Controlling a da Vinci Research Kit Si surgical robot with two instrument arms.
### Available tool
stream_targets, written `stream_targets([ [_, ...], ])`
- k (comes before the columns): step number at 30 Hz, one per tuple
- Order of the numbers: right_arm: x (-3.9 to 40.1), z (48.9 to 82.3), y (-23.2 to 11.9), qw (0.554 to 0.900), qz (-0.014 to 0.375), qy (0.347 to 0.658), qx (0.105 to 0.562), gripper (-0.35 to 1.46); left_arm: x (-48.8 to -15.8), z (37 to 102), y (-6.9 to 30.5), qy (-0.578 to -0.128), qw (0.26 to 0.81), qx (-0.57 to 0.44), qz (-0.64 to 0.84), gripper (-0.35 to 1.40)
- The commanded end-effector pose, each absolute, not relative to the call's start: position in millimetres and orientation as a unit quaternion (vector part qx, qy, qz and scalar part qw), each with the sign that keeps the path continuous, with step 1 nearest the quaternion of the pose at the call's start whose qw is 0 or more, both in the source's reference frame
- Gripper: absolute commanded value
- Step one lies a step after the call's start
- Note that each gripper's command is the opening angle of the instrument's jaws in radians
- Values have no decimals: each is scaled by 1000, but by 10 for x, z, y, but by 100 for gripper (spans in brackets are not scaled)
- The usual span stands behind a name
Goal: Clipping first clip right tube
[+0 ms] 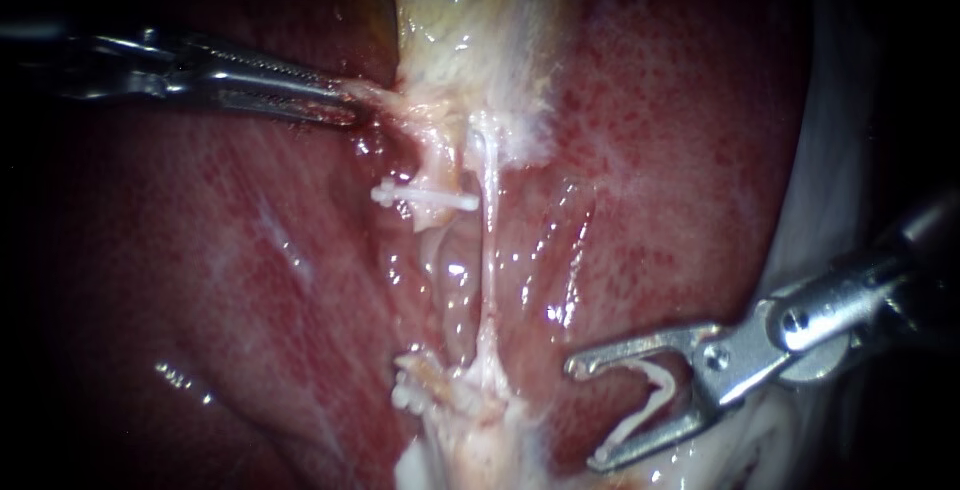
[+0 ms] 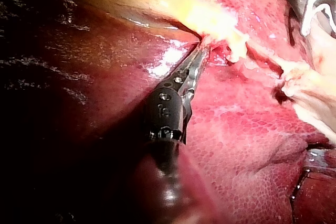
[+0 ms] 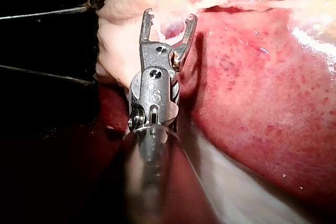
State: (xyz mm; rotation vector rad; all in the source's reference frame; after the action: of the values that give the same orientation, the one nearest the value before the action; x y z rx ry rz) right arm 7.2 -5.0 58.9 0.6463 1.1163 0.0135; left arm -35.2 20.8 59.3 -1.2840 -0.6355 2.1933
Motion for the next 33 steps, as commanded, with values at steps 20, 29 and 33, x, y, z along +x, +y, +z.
stream_targets([
  [20,104,590,-33,792,53,518,318,49,-296,513,251,-207,269,-487,805,-35],
  [29,138,619,-15,785,125,515,321,50,-296,513,250,-207,269,-487,805,-35],
  [33,147,633,-10,783,139,513,322,50,-296,513,250,-207,269,-487,805,-35],
])
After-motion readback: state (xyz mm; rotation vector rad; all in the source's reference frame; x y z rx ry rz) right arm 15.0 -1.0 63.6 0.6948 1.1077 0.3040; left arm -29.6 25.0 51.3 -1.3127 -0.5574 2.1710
